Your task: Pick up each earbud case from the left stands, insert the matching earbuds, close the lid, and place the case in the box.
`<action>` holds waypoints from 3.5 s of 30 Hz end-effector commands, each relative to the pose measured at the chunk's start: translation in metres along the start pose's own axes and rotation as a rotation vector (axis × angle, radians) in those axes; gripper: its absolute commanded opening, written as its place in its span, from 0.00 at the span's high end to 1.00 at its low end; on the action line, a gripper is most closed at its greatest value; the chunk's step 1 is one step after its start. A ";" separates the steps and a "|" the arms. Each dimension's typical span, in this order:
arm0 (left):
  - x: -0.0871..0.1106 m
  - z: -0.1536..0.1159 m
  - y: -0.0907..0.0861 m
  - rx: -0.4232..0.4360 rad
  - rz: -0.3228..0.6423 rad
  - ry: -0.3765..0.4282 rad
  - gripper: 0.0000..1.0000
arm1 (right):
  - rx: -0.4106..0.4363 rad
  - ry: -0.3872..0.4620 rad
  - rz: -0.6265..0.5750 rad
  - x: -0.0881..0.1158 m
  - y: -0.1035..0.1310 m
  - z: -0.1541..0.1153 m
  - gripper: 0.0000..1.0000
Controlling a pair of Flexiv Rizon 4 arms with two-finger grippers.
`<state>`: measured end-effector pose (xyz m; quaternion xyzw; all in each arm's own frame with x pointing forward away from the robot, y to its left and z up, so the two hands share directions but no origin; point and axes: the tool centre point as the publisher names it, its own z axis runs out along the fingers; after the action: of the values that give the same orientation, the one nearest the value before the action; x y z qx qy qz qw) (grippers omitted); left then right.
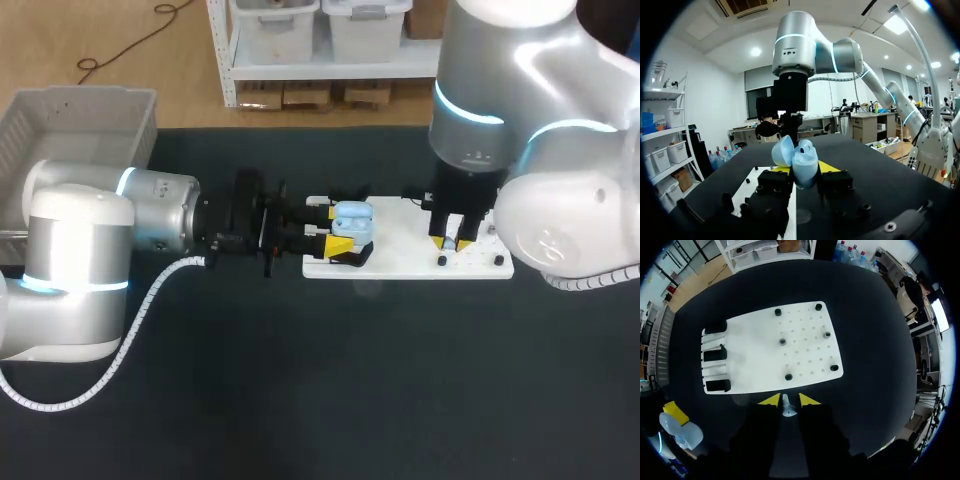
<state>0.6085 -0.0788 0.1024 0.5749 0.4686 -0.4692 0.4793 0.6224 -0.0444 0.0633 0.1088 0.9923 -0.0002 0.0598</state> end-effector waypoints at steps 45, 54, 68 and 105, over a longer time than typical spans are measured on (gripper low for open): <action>0.001 0.000 0.001 0.002 0.001 0.000 1.00 | 0.009 0.048 0.019 -0.002 -0.013 -0.038 1.00; 0.001 0.000 0.001 0.002 0.001 0.000 1.00 | 0.058 0.063 -0.058 0.003 -0.008 -0.066 1.00; 0.001 0.000 0.001 0.002 0.001 0.000 1.00 | 0.081 0.016 -0.228 0.018 0.028 -0.113 1.00; 0.001 0.000 0.001 0.002 0.001 0.000 1.00 | -0.004 0.024 -0.502 0.030 0.116 -0.115 1.00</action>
<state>0.6085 -0.0788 0.1024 0.5749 0.4686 -0.4692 0.4793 0.6053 0.0781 0.1753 -0.1412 0.9888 -0.0125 0.0459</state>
